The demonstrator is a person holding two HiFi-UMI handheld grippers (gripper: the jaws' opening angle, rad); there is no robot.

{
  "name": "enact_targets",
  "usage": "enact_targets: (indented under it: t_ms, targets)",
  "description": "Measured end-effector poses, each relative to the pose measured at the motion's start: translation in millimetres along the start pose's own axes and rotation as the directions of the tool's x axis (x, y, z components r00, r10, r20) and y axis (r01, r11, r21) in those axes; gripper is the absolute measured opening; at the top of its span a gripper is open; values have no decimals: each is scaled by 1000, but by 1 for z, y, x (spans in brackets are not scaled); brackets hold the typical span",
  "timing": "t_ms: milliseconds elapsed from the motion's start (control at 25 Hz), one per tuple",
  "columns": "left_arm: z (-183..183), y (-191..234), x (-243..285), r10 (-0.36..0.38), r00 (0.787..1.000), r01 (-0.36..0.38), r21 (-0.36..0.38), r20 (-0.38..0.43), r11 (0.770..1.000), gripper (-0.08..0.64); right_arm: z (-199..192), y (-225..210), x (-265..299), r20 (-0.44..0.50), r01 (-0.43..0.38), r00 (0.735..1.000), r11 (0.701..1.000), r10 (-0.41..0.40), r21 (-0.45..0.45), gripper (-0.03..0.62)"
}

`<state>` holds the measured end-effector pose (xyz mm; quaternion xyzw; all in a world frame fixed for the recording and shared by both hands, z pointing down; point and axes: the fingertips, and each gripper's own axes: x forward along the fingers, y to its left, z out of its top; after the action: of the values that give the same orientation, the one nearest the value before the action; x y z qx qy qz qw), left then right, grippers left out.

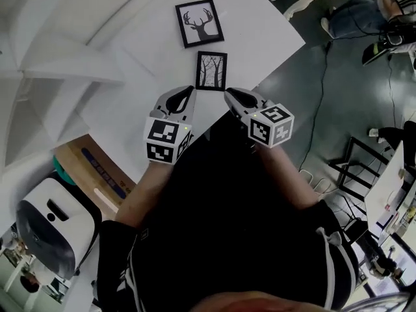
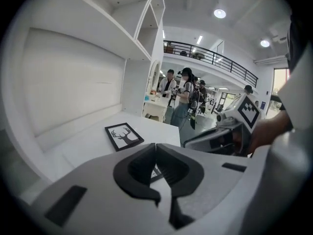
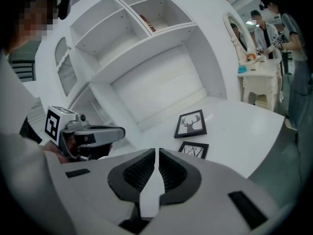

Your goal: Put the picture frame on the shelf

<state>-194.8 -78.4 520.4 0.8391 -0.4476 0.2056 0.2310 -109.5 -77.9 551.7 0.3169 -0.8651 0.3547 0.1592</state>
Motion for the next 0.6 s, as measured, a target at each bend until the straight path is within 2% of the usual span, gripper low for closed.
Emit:
enact_targets:
  t_ms: [120, 360, 600]
  targets:
    - [-9, 9, 5, -2, 1000, 2, -28, -17, 1000, 8, -13, -10, 2, -33, 74, 997, 997, -73, 33, 23]
    - [-33, 28, 38, -23, 995, 11, -131, -96, 991, 25, -29, -43, 22, -128, 138, 984, 987, -127, 84, 23]
    - [-56, 46, 74, 1, 982, -28, -143, -189, 989, 35, -46, -82, 51, -208, 210, 961, 970, -181, 123, 25]
